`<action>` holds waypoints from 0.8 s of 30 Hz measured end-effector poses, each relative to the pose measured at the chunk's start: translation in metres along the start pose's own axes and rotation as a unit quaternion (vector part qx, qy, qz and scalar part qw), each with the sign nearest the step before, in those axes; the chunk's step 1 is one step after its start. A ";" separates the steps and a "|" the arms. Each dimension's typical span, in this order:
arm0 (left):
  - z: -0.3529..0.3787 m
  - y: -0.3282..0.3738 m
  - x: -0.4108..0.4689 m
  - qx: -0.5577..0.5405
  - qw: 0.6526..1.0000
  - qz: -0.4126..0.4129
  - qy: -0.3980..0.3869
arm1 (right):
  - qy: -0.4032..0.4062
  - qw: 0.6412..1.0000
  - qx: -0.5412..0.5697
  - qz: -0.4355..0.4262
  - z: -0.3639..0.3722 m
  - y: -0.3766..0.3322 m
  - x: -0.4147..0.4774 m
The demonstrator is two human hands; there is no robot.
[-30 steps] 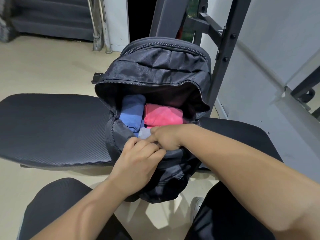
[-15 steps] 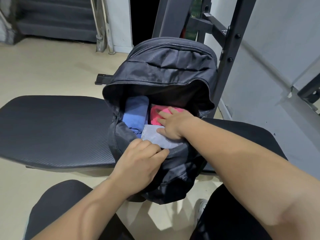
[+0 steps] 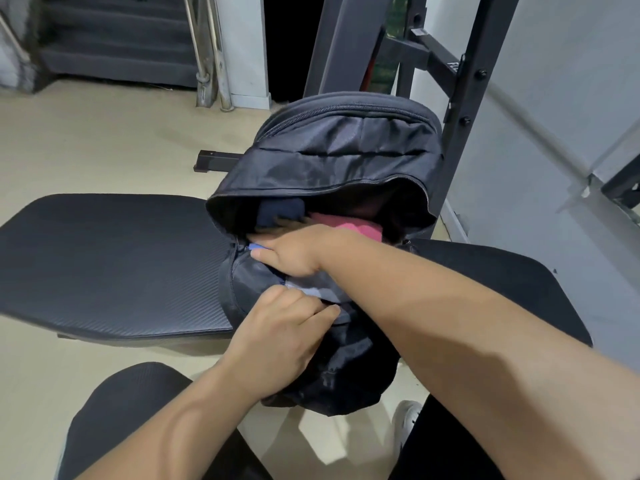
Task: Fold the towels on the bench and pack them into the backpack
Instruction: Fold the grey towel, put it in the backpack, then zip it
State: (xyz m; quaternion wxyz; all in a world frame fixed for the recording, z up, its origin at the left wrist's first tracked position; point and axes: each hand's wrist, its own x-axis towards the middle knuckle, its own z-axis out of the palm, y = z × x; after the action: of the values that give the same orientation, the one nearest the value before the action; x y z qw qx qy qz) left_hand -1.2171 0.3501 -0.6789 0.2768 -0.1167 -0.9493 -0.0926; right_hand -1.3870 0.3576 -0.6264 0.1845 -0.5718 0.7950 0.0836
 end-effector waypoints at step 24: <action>-0.005 0.020 0.058 0.076 0.990 -0.121 0.008 | 0.525 0.727 0.380 0.228 0.054 0.099 -0.147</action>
State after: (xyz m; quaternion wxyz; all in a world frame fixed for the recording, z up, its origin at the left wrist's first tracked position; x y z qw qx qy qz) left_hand -1.2567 0.3780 -0.6408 0.2791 0.0216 -0.9585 -0.0539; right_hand -1.4282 0.5380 -0.6260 -0.0846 -0.2078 0.8370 -0.4991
